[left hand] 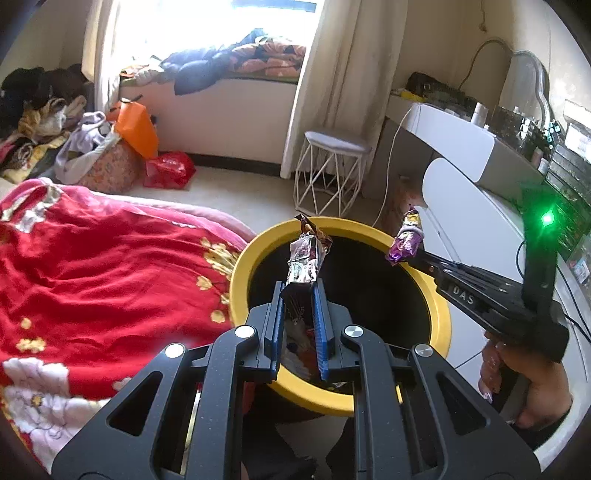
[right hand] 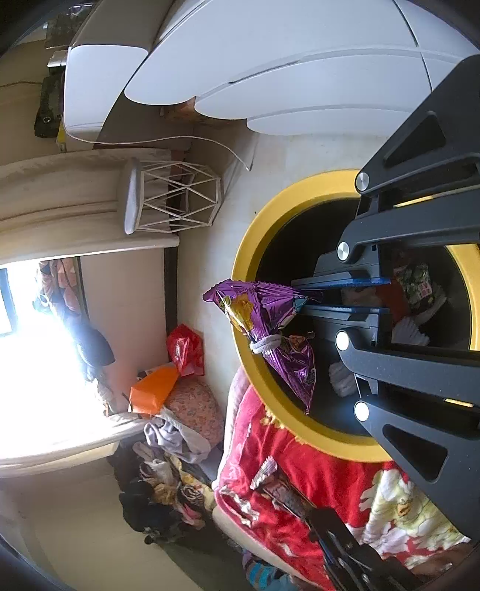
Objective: Collect trash
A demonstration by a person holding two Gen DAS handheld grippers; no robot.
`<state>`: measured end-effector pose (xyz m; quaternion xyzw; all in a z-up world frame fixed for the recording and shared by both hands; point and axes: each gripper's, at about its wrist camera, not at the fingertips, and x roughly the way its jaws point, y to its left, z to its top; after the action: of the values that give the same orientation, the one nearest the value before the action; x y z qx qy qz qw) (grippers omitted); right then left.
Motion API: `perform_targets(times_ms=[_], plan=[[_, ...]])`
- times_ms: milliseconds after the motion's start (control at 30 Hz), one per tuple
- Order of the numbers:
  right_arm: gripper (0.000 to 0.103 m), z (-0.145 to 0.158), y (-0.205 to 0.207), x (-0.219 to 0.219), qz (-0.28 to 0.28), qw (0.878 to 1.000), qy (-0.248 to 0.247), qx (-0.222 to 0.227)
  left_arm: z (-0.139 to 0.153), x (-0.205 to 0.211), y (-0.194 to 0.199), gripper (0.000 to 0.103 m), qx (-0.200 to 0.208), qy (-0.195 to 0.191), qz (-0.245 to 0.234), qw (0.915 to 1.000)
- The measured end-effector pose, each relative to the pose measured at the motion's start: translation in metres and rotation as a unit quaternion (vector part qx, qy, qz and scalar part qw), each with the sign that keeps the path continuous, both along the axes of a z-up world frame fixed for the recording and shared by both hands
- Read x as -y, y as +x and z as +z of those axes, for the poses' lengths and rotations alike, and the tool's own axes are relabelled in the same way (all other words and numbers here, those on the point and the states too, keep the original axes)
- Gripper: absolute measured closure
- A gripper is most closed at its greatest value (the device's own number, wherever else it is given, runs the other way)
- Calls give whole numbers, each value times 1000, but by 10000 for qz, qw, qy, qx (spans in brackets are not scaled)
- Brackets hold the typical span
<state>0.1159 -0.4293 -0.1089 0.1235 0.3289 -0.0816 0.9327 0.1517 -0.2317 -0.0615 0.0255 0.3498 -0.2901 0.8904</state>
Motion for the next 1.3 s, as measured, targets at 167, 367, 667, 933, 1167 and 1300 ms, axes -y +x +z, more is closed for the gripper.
perform_targets(times_ms=[167,367,667,933,1167,1300], plan=[[95,-7,0,5,-43,9999,1,-123,-13,8,9,93,-140,-21,-71,9999],[95,-12,0,13,-73,9997,35,-209,-26,17,18,93,-275,-15,-140,9995],[91,-14,-2,15,-34,9995,44,-322,-32,25,27,90,-409,-13,-259,9988],[76,-10,-8,15,5,9993,77,-353,-28,19,25,43,-444,-54,-244,9987],[38,4,-27,-2,99,9999,15,-39,-19,-6,8,17,-271,-61,44,9996],[23,15,-41,-15,57,9991,-21,412,-15,-31,-8,11,-39,-97,499,9987]])
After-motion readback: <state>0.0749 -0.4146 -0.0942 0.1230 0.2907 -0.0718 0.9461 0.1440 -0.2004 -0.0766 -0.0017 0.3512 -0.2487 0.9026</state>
